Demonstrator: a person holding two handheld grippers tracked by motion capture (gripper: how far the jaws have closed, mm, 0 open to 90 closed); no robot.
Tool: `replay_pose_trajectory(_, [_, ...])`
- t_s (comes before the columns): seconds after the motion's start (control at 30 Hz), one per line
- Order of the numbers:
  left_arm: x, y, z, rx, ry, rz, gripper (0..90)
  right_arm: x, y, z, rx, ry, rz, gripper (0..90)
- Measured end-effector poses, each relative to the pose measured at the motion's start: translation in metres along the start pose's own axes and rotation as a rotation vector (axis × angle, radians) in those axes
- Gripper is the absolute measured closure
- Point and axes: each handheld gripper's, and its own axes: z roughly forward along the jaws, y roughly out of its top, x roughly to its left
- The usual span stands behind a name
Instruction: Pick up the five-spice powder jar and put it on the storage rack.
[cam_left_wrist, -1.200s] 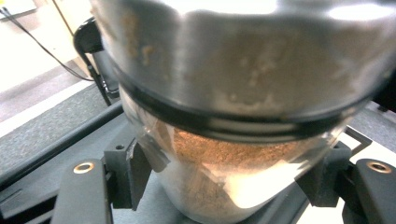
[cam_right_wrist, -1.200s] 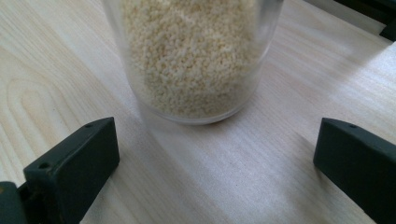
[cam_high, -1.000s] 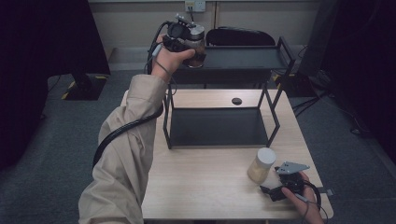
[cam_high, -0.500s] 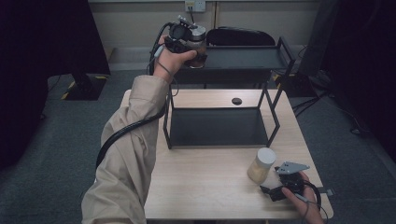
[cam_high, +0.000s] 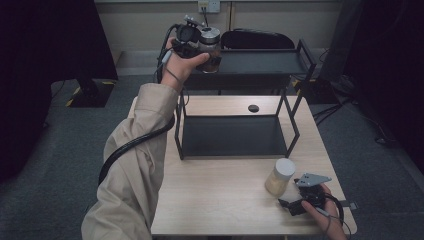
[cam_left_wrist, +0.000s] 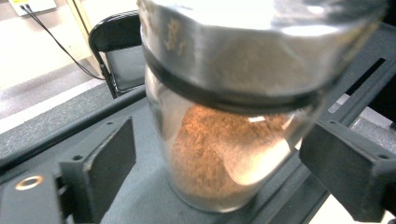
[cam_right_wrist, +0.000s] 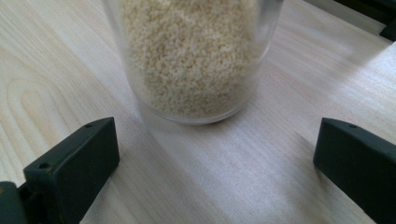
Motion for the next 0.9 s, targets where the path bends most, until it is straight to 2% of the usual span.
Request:
replay_pose_trajectory(0.17, [-0.006,-0.007,-0.006,-0.023,0.002,-0.006,3.1,0.0,0.0,0.0,0.0,0.0,0.0,0.0])
replay_pose_trajectory(0.27, [-0.007,-0.013,-0.008,-0.042,-0.018,0.003,1.2,0.0,0.0,0.0,0.0,0.0,0.0,0.0])
replay_pose_trajectory(0.73, [-0.016,-0.04,-0.022,-0.08,-0.063,-0.007,1.4,0.0,0.0,0.0,-0.001,-0.001,-0.001,0.0])
replay_pose_trajectory(0.9, [-0.018,-0.048,-0.025,-0.087,-0.065,-0.009,1.5,0.001,0.0,0.0,-0.001,-0.003,0.0,0.0])
